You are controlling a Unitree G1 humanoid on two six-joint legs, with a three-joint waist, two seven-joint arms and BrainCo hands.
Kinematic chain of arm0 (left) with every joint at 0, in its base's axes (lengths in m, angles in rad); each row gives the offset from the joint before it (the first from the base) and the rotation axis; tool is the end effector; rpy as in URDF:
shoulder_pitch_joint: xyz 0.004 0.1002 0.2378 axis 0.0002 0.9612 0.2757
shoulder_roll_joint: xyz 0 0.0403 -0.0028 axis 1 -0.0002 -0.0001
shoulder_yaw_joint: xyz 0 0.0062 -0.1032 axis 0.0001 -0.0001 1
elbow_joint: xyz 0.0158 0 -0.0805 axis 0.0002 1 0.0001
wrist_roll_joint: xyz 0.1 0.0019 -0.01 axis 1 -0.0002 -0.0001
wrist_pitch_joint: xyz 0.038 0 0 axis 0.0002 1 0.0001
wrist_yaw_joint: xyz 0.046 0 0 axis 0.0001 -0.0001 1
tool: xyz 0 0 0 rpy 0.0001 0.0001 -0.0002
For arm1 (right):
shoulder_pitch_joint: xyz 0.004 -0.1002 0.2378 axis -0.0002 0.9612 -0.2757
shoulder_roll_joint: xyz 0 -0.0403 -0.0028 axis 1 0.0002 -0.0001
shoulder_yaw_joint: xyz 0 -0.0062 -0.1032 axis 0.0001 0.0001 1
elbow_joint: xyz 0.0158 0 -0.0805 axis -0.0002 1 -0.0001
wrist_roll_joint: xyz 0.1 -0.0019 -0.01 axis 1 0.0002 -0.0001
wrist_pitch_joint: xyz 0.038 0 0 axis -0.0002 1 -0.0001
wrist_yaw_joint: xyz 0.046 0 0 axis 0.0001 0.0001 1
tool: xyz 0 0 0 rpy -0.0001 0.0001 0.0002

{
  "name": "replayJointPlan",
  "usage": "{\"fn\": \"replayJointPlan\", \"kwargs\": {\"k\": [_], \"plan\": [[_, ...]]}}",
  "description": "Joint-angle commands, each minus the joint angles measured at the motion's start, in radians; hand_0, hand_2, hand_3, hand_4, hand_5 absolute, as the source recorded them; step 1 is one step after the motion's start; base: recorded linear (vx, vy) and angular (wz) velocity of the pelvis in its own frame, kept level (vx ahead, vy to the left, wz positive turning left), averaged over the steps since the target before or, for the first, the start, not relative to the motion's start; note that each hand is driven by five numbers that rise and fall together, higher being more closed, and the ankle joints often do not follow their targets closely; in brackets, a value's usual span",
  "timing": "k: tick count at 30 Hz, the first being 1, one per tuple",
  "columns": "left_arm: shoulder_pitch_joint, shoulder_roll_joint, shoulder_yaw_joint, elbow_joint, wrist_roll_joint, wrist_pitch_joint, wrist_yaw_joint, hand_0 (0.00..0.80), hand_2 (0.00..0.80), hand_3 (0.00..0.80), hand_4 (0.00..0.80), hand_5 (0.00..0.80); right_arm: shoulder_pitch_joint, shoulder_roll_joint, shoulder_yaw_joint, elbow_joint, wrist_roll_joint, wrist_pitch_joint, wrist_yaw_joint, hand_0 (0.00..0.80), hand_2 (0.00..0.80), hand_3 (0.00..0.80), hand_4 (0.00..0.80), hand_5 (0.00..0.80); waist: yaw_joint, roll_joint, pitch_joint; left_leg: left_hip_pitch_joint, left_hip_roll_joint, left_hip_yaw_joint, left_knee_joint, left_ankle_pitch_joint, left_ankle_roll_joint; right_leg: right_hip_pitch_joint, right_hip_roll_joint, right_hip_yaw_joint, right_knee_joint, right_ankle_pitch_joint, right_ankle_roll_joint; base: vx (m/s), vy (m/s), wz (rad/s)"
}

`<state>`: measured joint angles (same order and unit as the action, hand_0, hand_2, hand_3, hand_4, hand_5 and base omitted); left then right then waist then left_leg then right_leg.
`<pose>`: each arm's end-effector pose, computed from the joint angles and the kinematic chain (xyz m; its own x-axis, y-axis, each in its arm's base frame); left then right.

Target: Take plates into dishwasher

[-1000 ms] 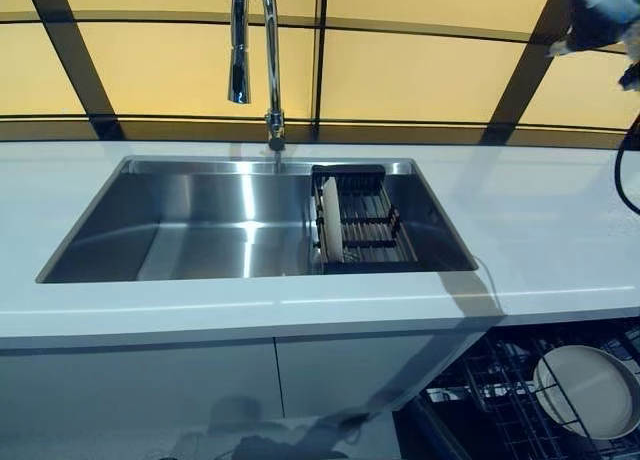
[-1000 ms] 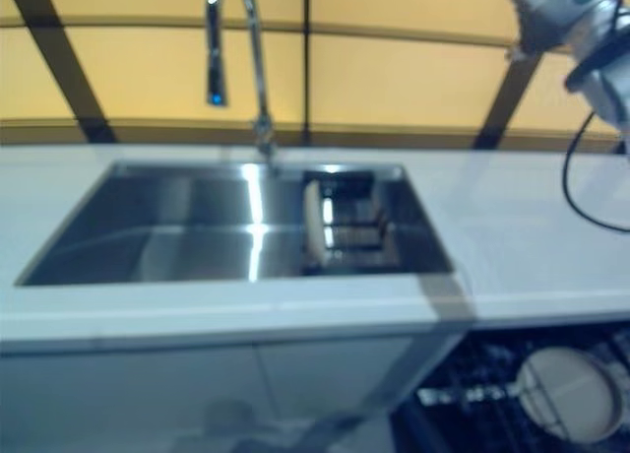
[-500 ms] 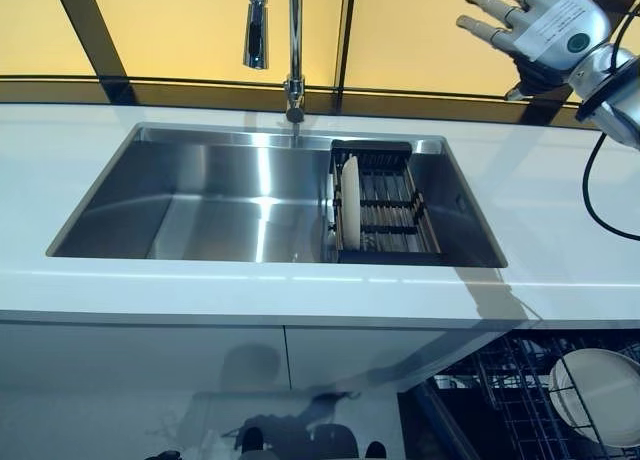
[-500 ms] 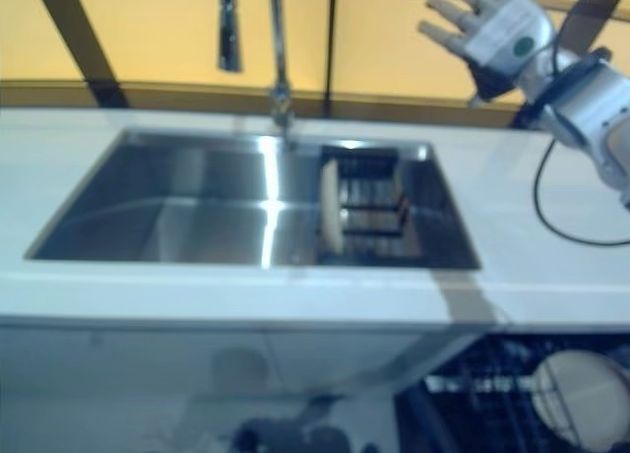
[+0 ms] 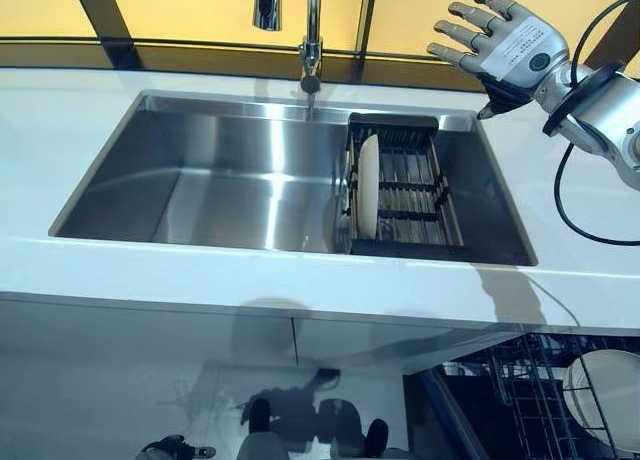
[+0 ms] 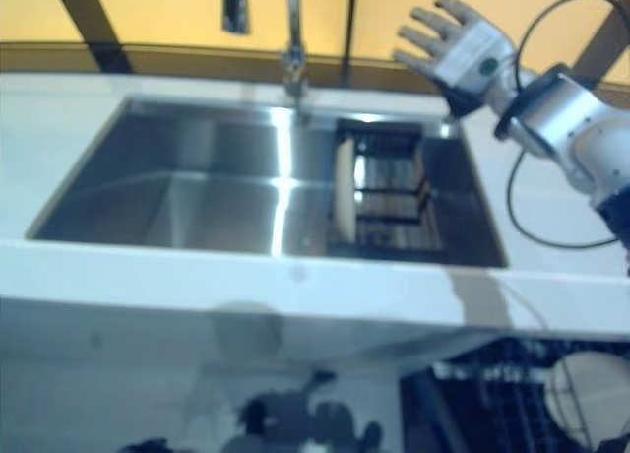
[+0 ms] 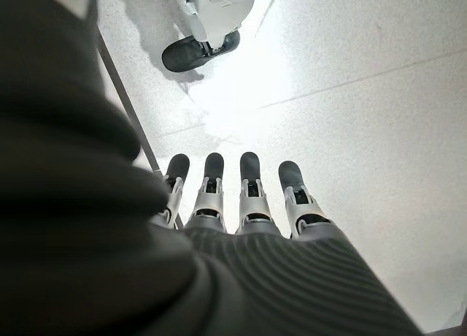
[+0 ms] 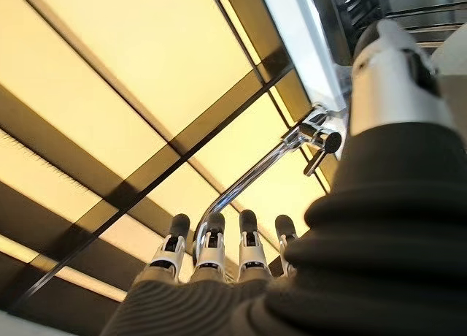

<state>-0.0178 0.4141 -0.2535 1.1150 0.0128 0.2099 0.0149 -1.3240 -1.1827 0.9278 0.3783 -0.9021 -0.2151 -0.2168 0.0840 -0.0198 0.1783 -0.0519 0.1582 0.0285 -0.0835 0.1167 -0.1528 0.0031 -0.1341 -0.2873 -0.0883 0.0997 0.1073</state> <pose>0.0873 0.2730 -0.0948 0.2574 0.3486 -0.9012 0.2559 0.8748 0.4115 0.3066 -0.2338 0.3105 0.8066 0.5355 0.2501 0.5673 -0.5827 -0.5820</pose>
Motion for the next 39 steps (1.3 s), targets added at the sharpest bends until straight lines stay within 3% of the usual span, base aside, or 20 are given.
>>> {"fn": "replayJointPlan", "kwargs": {"k": [1, 20, 39], "plan": [[-0.073, 0.073, -0.016, 0.001, -0.033, 0.006, 0.008, 0.000, 0.000, 0.000, 0.000, 0.000, -0.070, -0.013, 0.011, -0.013, 0.005, 0.042, -0.001, 0.000, 0.000, 0.000, 0.000, 0.000, 0.030, -0.052, 0.054, -0.010, -0.035, 0.023, -0.004, -0.021, 0.039, 0.009, -0.037, 0.020, 0.001, -0.025, 0.053, -0.025, 0.004, 0.06], [-0.102, 0.091, -0.012, -0.011, -0.054, -0.002, -0.014, 0.000, 0.000, 0.000, 0.000, 0.000, -0.059, 0.020, 0.008, -0.090, 0.019, 0.026, 0.018, 0.000, 0.000, 0.000, 0.000, 0.000, 0.033, -0.052, 0.110, -0.051, -0.041, 0.019, -0.004, -0.010, 0.040, -0.031, -0.036, 0.015, 0.001, -0.010, 0.053, -0.011, 0.005, 0.01], [-0.103, 0.100, -0.009, 0.003, -0.045, -0.014, -0.025, 0.000, 0.000, 0.000, 0.000, 0.000, -0.046, 0.037, 0.023, -0.135, 0.029, -0.009, 0.046, 0.000, 0.000, 0.000, 0.000, 0.000, 0.036, -0.059, 0.104, -0.038, -0.043, 0.022, -0.004, -0.014, 0.040, -0.021, -0.035, 0.012, 0.001, -0.012, 0.056, 0.000, 0.000, 0.00]]}}
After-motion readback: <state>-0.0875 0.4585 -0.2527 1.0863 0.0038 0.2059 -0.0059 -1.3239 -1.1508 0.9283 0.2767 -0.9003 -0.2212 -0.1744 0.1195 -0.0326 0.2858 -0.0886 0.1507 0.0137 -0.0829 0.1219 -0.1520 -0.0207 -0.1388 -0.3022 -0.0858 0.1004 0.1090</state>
